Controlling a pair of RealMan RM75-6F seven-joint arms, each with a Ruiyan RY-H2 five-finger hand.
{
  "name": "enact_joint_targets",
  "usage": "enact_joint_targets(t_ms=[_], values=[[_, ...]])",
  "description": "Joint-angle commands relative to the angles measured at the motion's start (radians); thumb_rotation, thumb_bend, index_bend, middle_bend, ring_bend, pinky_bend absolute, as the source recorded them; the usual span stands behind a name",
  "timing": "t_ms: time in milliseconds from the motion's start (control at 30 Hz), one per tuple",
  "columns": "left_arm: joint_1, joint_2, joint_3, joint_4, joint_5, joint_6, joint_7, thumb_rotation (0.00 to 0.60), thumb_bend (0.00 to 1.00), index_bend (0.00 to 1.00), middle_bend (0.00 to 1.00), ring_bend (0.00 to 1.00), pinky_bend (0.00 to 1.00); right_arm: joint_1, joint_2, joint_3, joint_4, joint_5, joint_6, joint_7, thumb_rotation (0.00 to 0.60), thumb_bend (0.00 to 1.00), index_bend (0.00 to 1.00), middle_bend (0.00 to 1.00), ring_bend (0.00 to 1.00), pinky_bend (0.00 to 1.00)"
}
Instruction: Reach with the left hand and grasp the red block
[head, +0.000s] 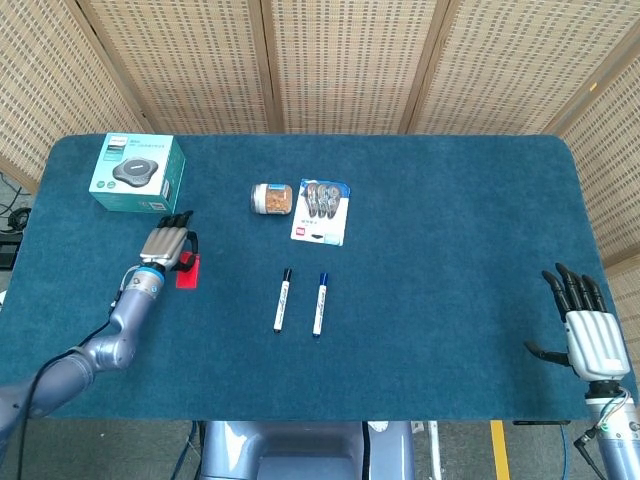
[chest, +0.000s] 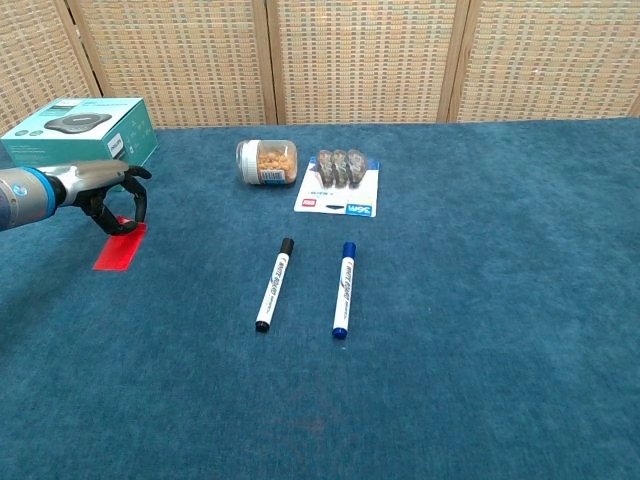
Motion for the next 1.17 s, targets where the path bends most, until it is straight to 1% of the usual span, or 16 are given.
enact_joint_targets(t_ms=[33, 167, 267, 333, 467, 533, 567, 600, 667, 700, 733, 800, 867, 967, 1100, 1167], values=[[0.097, 0.184, 0.030, -0.282, 0.149, 0.083, -0.122, 0.600, 0.51, 0.72, 0.00, 0.00, 0.00, -0.001, 0.002, -0.001, -0.002, -0.003, 0.002, 0.001, 0.600, 0.10, 0.00, 0.00, 0.00, 0.00], [0.183, 0.330, 0.075, -0.489, 0.313, 0.186, -0.234, 0.600, 0.51, 0.73, 0.00, 0.00, 0.00, -0.002, 0.005, -0.004, -0.009, -0.011, 0.007, 0.001, 0.600, 0.10, 0.00, 0.00, 0.00, 0.00], [0.243, 0.424, 0.117, -0.596, 0.433, 0.278, -0.306, 0.600, 0.50, 0.73, 0.00, 0.00, 0.00, -0.005, 0.006, -0.006, -0.013, -0.016, 0.014, 0.000, 0.600, 0.10, 0.00, 0.00, 0.00, 0.00], [0.297, 0.491, 0.151, -0.654, 0.521, 0.372, -0.370, 0.600, 0.49, 0.73, 0.00, 0.00, 0.00, -0.008, 0.009, -0.006, -0.017, -0.020, 0.021, 0.003, 0.600, 0.10, 0.00, 0.00, 0.00, 0.00], [0.379, 0.561, 0.184, -0.660, 0.621, 0.538, -0.452, 0.600, 0.49, 0.73, 0.00, 0.00, 0.00, -0.010, 0.013, -0.004, -0.022, -0.021, 0.027, 0.008, 0.600, 0.10, 0.00, 0.00, 0.00, 0.00], [0.419, 0.567, 0.175, -0.621, 0.618, 0.619, -0.468, 0.600, 0.48, 0.74, 0.00, 0.00, 0.00, -0.010, 0.015, -0.004, -0.024, -0.022, 0.026, 0.011, 0.600, 0.10, 0.00, 0.00, 0.00, 0.00], [0.427, 0.564, 0.170, -0.607, 0.608, 0.632, -0.467, 0.600, 0.48, 0.73, 0.00, 0.00, 0.00, -0.009, 0.016, -0.004, -0.025, -0.023, 0.026, 0.011, 0.600, 0.10, 0.00, 0.00, 0.00, 0.00], [0.433, 0.561, 0.164, -0.591, 0.592, 0.640, -0.465, 0.600, 0.46, 0.68, 0.00, 0.00, 0.00, -0.009, 0.016, -0.005, -0.026, -0.024, 0.025, 0.011, 0.600, 0.10, 0.00, 0.00, 0.00, 0.00], [0.439, 0.545, 0.149, -0.550, 0.551, 0.637, -0.466, 0.600, 0.40, 0.45, 0.00, 0.00, 0.00, -0.009, 0.018, -0.007, -0.029, -0.028, 0.027, 0.011, 0.600, 0.10, 0.00, 0.00, 0.00, 0.00], [0.438, 0.533, 0.145, -0.523, 0.536, 0.628, -0.470, 0.600, 0.33, 0.26, 0.00, 0.00, 0.00, -0.010, 0.019, -0.007, -0.031, -0.030, 0.029, 0.011, 0.600, 0.10, 0.00, 0.00, 0.00, 0.00], [0.436, 0.519, 0.141, -0.496, 0.526, 0.621, -0.480, 0.600, 0.25, 0.12, 0.00, 0.00, 0.00, -0.011, 0.020, -0.007, -0.033, -0.032, 0.033, 0.011, 0.600, 0.10, 0.00, 0.00, 0.00, 0.00], [0.437, 0.500, 0.137, -0.456, 0.508, 0.609, -0.497, 0.600, 0.10, 0.01, 0.00, 0.00, 0.00, -0.013, 0.022, -0.007, -0.037, -0.035, 0.039, 0.012, 0.600, 0.10, 0.00, 0.00, 0.00, 0.00], [0.445, 0.488, 0.134, -0.432, 0.497, 0.615, -0.497, 0.600, 0.01, 0.00, 0.00, 0.00, 0.00, -0.015, 0.025, -0.006, -0.040, -0.036, 0.043, 0.017, 0.600, 0.10, 0.00, 0.00, 0.00, 0.00], [0.477, 0.486, 0.128, -0.438, 0.485, 0.671, -0.470, 0.600, 0.00, 0.00, 0.00, 0.00, 0.00, -0.018, 0.031, -0.006, -0.044, -0.040, 0.049, 0.026, 0.600, 0.10, 0.00, 0.00, 0.00, 0.00], [0.539, 0.519, 0.127, -0.531, 0.452, 0.743, -0.401, 0.600, 0.00, 0.00, 0.00, 0.00, 0.00, -0.024, 0.041, -0.004, -0.053, -0.048, 0.067, 0.040, 0.600, 0.10, 0.00, 0.00, 0.00, 0.00], [0.594, 0.536, 0.145, -0.605, 0.445, 0.805, -0.359, 0.600, 0.00, 0.00, 0.00, 0.00, 0.00, -0.033, 0.049, -0.005, -0.060, -0.057, 0.086, 0.048, 0.600, 0.10, 0.00, 0.00, 0.00, 0.00]])
